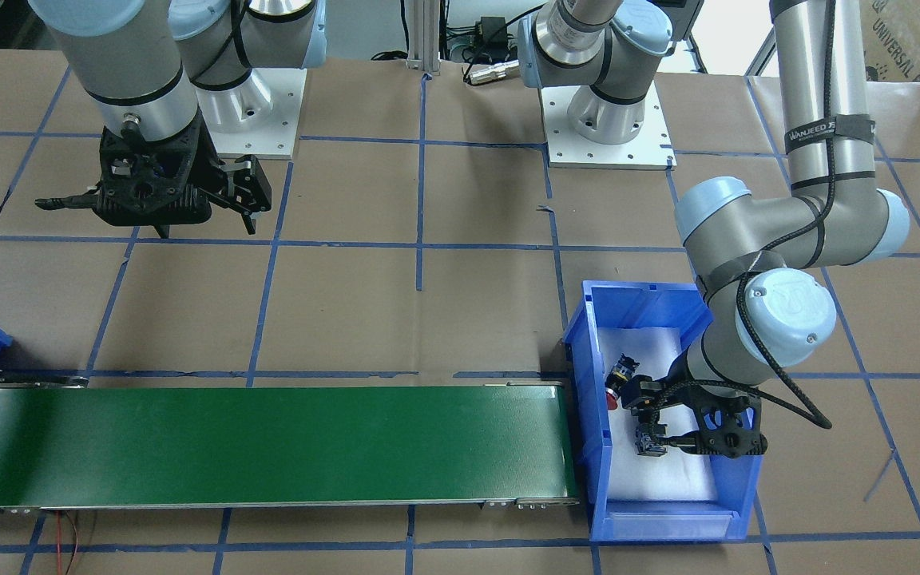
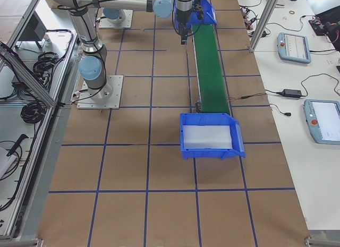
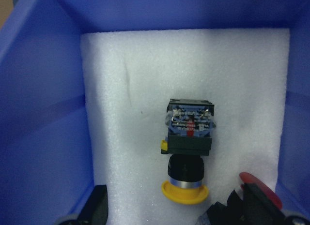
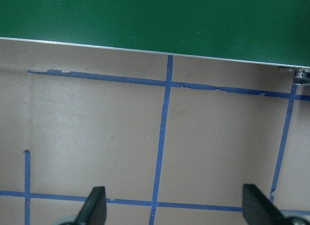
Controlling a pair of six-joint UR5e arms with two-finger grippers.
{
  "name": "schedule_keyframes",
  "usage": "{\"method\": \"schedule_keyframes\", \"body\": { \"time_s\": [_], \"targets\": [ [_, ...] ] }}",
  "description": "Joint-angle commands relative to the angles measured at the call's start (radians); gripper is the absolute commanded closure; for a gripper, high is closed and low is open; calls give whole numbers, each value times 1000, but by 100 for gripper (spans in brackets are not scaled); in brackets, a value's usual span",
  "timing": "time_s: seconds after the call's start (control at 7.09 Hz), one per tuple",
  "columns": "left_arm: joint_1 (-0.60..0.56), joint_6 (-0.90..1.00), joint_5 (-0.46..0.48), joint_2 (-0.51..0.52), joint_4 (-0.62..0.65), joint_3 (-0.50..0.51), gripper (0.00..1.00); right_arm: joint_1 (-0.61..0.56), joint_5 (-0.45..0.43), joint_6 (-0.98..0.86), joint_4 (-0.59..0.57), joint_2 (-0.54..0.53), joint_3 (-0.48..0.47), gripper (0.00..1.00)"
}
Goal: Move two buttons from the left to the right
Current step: 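Lower the left gripper and grasp the yellow-capped button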
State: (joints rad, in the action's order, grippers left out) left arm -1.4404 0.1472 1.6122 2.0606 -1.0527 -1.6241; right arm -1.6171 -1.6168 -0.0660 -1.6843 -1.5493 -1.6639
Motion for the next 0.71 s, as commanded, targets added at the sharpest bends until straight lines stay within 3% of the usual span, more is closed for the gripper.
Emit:
{"method": "schedule_keyframes", "body": {
  "time_s": [0.0, 0.14, 0.28, 0.42, 0.56],
  "targets": [
    [0, -3, -8, 22, 14, -5, 14, -1, 2, -2, -3, 3, 0, 0],
    [0, -1, -8, 26, 14, -2, 26, -4, 2, -2, -5, 3, 0, 0],
    [0, -1, -6, 24, 14, -5, 60, -4, 2, -2, -3, 3, 0, 0],
    [0, -3, -8, 23, 14, -4, 74, -1, 2, -2, -2, 2, 0, 0],
    [0, -3, -9, 23, 13, -7, 77, -1, 3, -2, -5, 3, 0, 0]
  ]
}}
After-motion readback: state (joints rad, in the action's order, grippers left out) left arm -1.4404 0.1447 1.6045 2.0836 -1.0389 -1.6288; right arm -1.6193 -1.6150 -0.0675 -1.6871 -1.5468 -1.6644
